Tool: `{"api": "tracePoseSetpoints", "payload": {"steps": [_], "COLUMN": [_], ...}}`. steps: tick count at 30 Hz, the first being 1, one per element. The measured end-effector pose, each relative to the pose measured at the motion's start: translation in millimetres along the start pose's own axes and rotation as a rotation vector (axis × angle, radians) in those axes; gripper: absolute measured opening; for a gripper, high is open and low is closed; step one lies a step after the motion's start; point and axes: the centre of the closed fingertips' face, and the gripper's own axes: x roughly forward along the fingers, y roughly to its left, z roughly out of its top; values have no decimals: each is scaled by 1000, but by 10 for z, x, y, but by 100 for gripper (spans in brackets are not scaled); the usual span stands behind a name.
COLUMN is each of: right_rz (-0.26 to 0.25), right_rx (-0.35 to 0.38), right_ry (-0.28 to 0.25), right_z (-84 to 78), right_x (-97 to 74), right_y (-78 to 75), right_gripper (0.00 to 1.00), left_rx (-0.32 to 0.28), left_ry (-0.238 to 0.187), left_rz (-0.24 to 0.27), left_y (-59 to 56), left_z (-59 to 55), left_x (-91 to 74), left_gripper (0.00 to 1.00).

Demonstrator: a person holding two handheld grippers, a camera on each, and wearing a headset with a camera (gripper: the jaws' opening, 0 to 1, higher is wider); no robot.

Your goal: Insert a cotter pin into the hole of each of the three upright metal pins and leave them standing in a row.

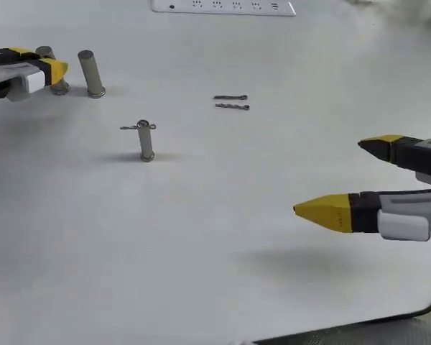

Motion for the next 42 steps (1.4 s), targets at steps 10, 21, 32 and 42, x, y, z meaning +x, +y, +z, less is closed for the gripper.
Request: {"api": "tracePoseSetpoints", "payload": {"steps": [10, 21, 32, 42], "right_rz": [4, 6, 15, 28], "right_rx": [5, 1, -17, -24], "right_ry": [1, -5, -47, -71], "right_z": [-21, -3, 67, 53], "right_x": [16, -21, -78, -156], "right_y": [-4, -14, 51, 141], "right_gripper": [95, 95, 94, 94], "left_rx": [21, 35, 55, 73], "left_ry": [22, 14, -46, -80], "left_rz": [20, 20, -5, -71], "left_y": [-47, -109, -443, -1084], "left_z": [-7, 165, 474, 572], "left_x": [-30, -308, -848, -1236], "left_gripper": [10, 9, 9, 9]}}
